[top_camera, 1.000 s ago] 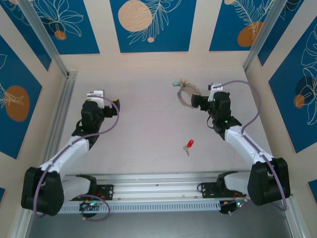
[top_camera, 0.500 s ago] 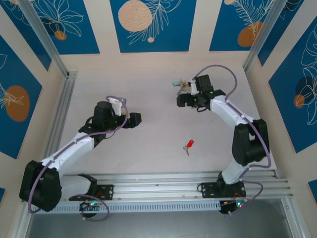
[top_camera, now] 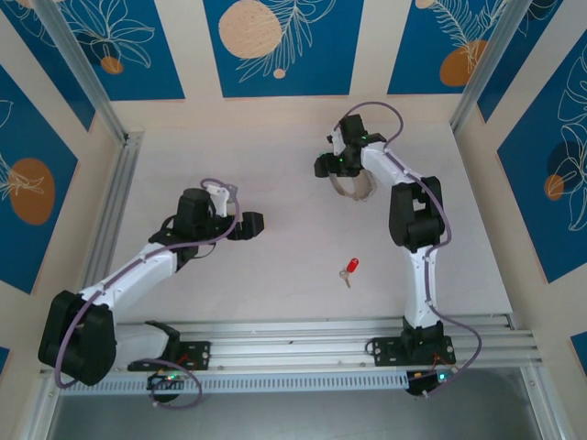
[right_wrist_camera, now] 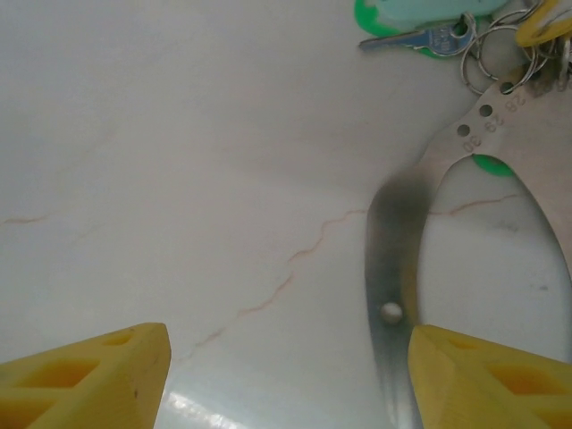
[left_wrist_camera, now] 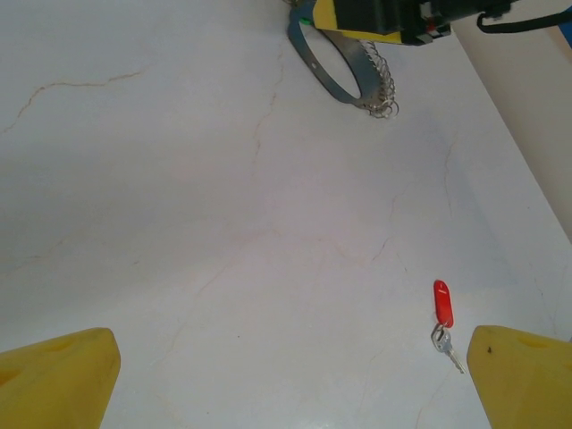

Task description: Put the keys on the keyring

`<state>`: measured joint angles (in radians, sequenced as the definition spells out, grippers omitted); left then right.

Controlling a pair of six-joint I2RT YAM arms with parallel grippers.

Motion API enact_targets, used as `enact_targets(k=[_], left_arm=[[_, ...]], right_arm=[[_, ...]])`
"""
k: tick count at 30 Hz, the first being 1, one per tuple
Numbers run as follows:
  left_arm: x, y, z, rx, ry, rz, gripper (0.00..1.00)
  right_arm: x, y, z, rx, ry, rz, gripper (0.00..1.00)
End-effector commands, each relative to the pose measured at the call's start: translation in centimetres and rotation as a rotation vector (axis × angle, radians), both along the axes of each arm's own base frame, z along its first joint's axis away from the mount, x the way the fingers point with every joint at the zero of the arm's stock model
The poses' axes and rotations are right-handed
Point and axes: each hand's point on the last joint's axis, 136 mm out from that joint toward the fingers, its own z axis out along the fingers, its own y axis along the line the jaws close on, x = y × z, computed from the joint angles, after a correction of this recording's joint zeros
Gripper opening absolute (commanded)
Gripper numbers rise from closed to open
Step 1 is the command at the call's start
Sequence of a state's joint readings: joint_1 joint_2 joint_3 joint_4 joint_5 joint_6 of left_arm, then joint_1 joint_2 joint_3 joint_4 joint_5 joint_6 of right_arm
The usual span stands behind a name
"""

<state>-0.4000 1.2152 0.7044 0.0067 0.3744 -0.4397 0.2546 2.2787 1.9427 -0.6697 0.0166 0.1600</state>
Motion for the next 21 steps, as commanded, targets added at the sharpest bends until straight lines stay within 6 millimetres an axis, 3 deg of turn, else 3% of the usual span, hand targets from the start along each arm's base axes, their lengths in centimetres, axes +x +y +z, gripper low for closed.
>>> enact_targets(k=[1, 10, 21], left_arm=[[0.1, -0.5, 0.4, -0.014, -0.014, -0.017, 1.0], [0.4, -0.4, 0.6, -0.005, -0.038, -0.009, 1.0], [0.6, 0.3, 0.7, 0.034, -0.067, 0.009, 1.0]], right_arm=[[-0.2, 0.3, -0.6, 0.017, 0.07, 0.013, 0.71], [0.6, 0.3, -3.5, -0.021, 0.135, 0.001, 0.71], [-0.4, 0.8, -4.4, -0.05, 0.176, 0.035, 0.71]])
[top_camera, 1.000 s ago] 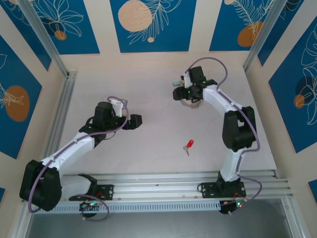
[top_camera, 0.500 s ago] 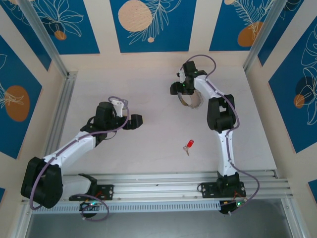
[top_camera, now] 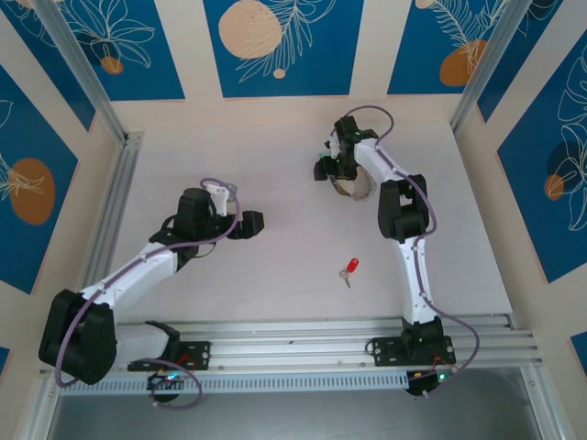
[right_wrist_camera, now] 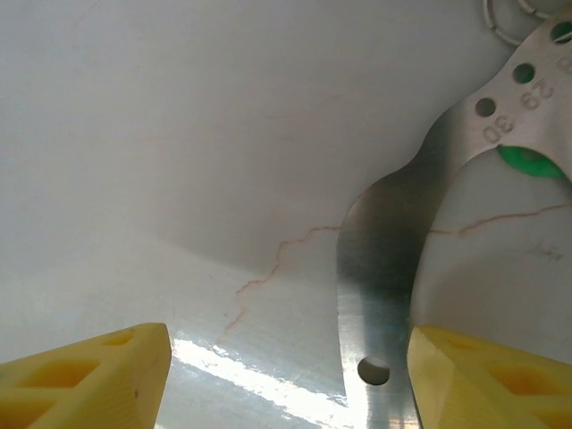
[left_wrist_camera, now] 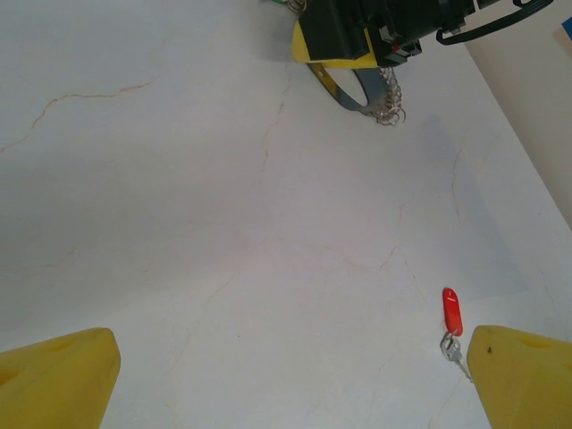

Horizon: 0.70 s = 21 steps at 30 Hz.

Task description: Put the keys on the keyring

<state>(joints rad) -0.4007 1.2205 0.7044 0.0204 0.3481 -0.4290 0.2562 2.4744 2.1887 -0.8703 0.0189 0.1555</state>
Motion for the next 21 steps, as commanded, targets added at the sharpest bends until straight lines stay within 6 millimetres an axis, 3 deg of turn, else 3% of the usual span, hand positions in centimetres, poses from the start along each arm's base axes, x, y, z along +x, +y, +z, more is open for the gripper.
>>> enact_targets(k=[1, 11, 21], left_arm=[[0.1, 0.1, 0.8, 0.022, -0.049, -0.006, 1.0], [0.1, 0.8, 1.1, 0.061, -0.071, 0.017, 1.0], [-0.1, 0.7, 0.2, 0.055, -0.047, 0.011, 1.0]], right_arm=[[-0.8, 0.7, -0.5, -0.007, 0.035, 0.032, 0.71], [-2.3, 1.9, -0.9, 0.009, 0.071, 0.06, 0.71], [-0.2, 0.2, 1.6, -0.012, -0.032, 0.011, 0.74]])
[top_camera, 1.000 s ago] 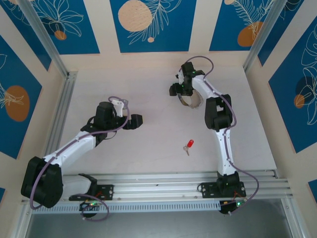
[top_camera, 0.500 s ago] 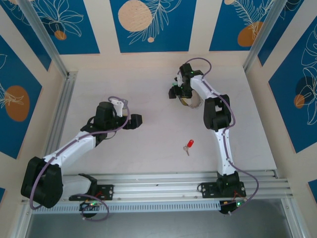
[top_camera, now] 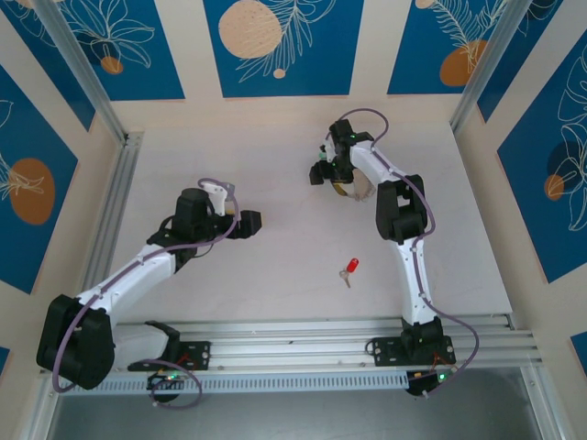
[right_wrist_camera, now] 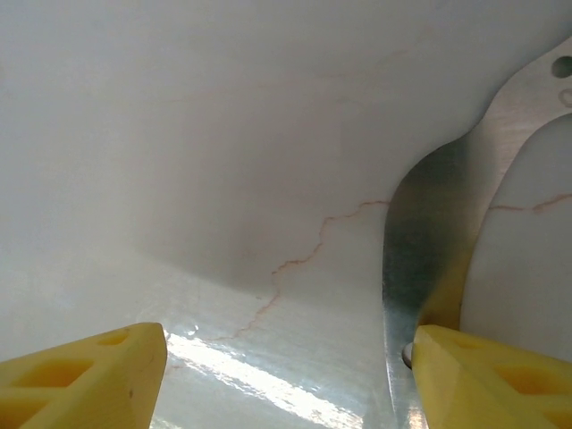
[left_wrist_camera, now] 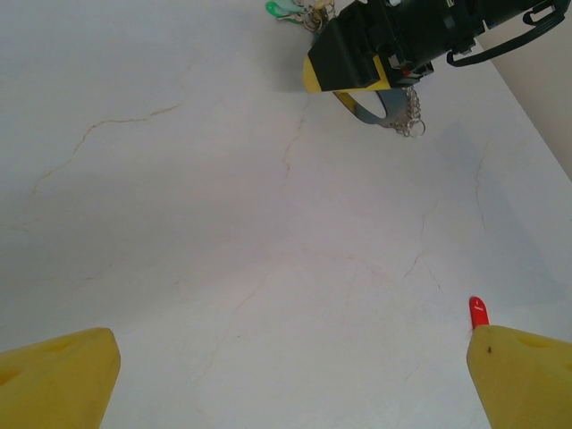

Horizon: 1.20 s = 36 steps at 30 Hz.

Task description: Put the keys on the keyring

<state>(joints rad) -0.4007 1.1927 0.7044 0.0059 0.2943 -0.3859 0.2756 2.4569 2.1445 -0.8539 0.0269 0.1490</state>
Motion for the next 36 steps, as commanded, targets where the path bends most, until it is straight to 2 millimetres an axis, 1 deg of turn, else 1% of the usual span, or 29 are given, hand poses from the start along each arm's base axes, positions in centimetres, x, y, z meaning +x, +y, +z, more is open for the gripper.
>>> enact_targets(k=[1, 5, 7, 11, 16, 18, 23, 25, 30, 34, 36], left_arm=[[-0.4, -0.1, -0.5, 0.009, 0.007, -0.011, 1.0], [-0.2, -0.3, -0.6, 0.003, 0.009, -0.014, 1.0], [-0.2, -0.3, -0.6, 0.004, 0.01, -0.015, 1.0], [-0.2, -0.3, -0.8, 0.008, 0.011, -0.017, 1.0], [-0.2, -0.4, -0.9, 0.001, 0.016, -0.019, 1.0], [-0.2, -0.3, -0.9, 0.006, 0.013, -0.016, 1.0], [-0.2, 0.1, -0.8, 0.037, 0.003, -0.011, 1.0], [-0.2, 0.3, -0.5, 0.045, -0.008, -0.008, 1.0], [-0.5, 0.5, 0.5, 0.043, -0.033, -0.006, 1.0], [-0.7, 0.6, 0.4, 0.051, -0.037, -0.005, 1.0], [-0.7, 0.7, 0.4, 0.052, -0.037, -0.006, 1.0]], right_arm=[[0.7, -0.6, 2.1, 0.0, -0.044, -0.012, 0.75], [1.1, -1.3, 1.6, -0.008, -0.029, -0.028, 0.77], [1.2, -1.5, 1.4, -0.009, -0.036, -0.033, 0.79], [1.0, -1.5, 0.9, -0.019, -0.027, -0.025, 0.83], [1.0, -1.7, 0.4, -0.002, -0.001, -0.036, 0.83], [0.7, -1.6, 0.3, 0.007, 0.015, -0.026, 0.83], [-0.5, -0.1, 0.4, -0.003, 0.031, 0.028, 0.83], [-1.0, 0.3, 0.1, 0.001, 0.047, 0.036, 0.83], [-1.6, 0.2, -0.4, -0.014, 0.064, 0.031, 0.84], [-1.6, 0.0, -0.4, -0.029, 0.06, 0.028, 0.84], [-1.5, -0.1, -0.1, -0.044, 0.045, 0.027, 0.84]])
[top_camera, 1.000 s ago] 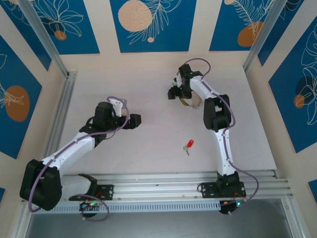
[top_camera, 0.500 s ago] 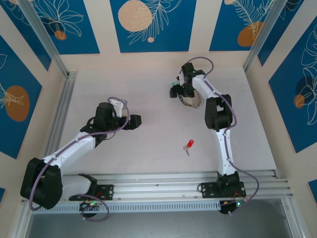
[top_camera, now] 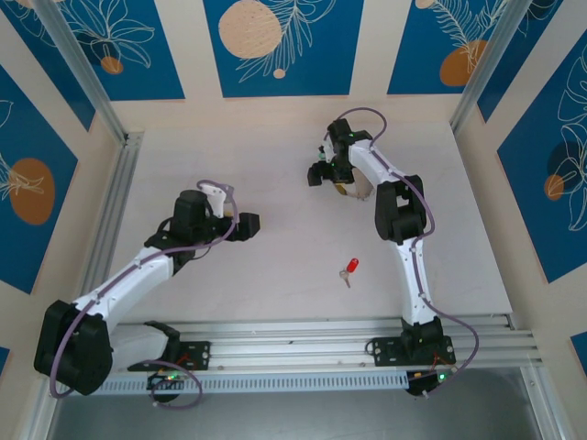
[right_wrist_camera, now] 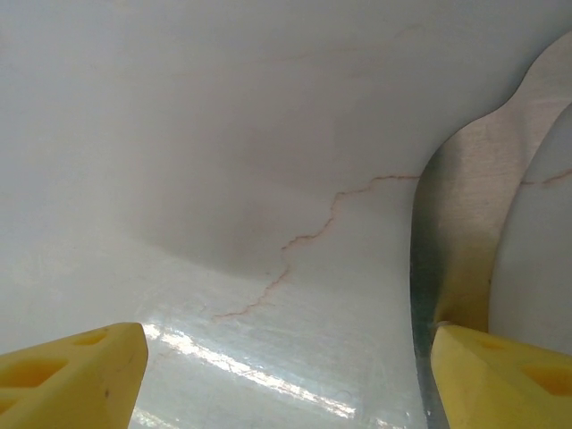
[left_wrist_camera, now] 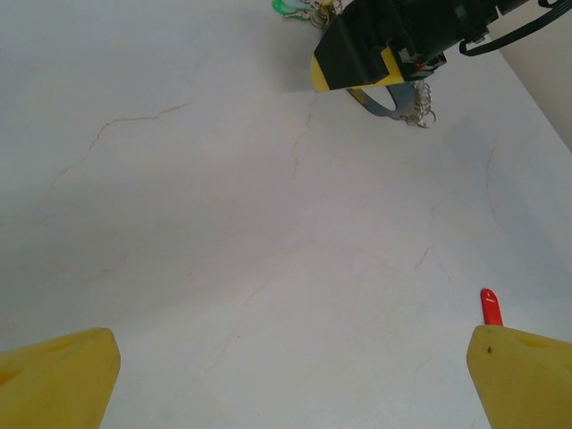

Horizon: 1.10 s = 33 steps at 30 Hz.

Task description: Put the keys on the keyring

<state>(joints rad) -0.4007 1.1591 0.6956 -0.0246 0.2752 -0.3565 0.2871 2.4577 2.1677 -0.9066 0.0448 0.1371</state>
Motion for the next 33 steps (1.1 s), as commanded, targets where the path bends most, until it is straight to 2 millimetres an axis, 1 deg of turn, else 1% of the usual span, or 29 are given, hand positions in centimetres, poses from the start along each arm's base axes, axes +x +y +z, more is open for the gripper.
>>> enact_targets(k=[1, 3, 5, 8, 12, 14, 17, 20, 23, 27, 29, 33], left_arm=[[-0.2, 0.1, 0.3, 0.021, -0.021, -0.008, 1.0], [-0.2, 0.1, 0.3, 0.021, -0.022, -0.008, 1.0], [-0.2, 0.1, 0.2, 0.021, -0.02, -0.011, 1.0], [-0.2, 0.0, 0.2, 0.02, -0.019, -0.013, 1.0], [-0.1, 0.0, 0.0, 0.023, -0.015, -0.015, 1.0], [-0.1, -0.1, 0.2, 0.025, -0.019, -0.016, 1.0], [0.1, 0.0, 0.2, 0.03, -0.022, -0.012, 1.0], [0.1, 0.0, 0.5, 0.027, -0.027, -0.013, 1.0], [0.0, 0.0, 0.8, 0.023, -0.038, -0.013, 1.0], [-0.3, 0.3, 0.9, 0.026, -0.047, -0.004, 1.0], [-0.4, 0.4, 1.3, 0.023, -0.057, -0.006, 1.0], [-0.6, 0.6, 1.9, 0.025, -0.078, -0.003, 1.0]], right_arm=[[-0.5, -0.3, -0.2, -0.025, 0.01, 0.006, 0.84], [-0.1, -0.7, 0.3, -0.045, -0.016, -0.003, 0.84], [0.6, -1.5, 0.7, -0.084, -0.046, -0.017, 0.84], [1.7, -2.5, 0.9, -0.094, -0.065, -0.038, 0.84], [2.2, -2.6, -0.3, -0.085, -0.027, -0.035, 0.84], [1.9, -2.1, -0.7, -0.067, -0.006, -0.021, 0.85], [1.0, -0.6, -1.0, 0.016, 0.037, -0.015, 0.84], [0.4, -0.2, -1.5, 0.003, 0.054, -0.007, 0.84], [-0.2, 0.0, -1.2, 0.017, 0.078, 0.001, 0.83], [-2.0, 0.9, -1.0, 0.014, 0.109, 0.03, 0.82], [-3.2, 1.2, -1.3, 0.032, 0.137, 0.029, 0.82], [-5.1, 1.7, -1.3, 0.054, 0.159, 0.024, 0.82]])
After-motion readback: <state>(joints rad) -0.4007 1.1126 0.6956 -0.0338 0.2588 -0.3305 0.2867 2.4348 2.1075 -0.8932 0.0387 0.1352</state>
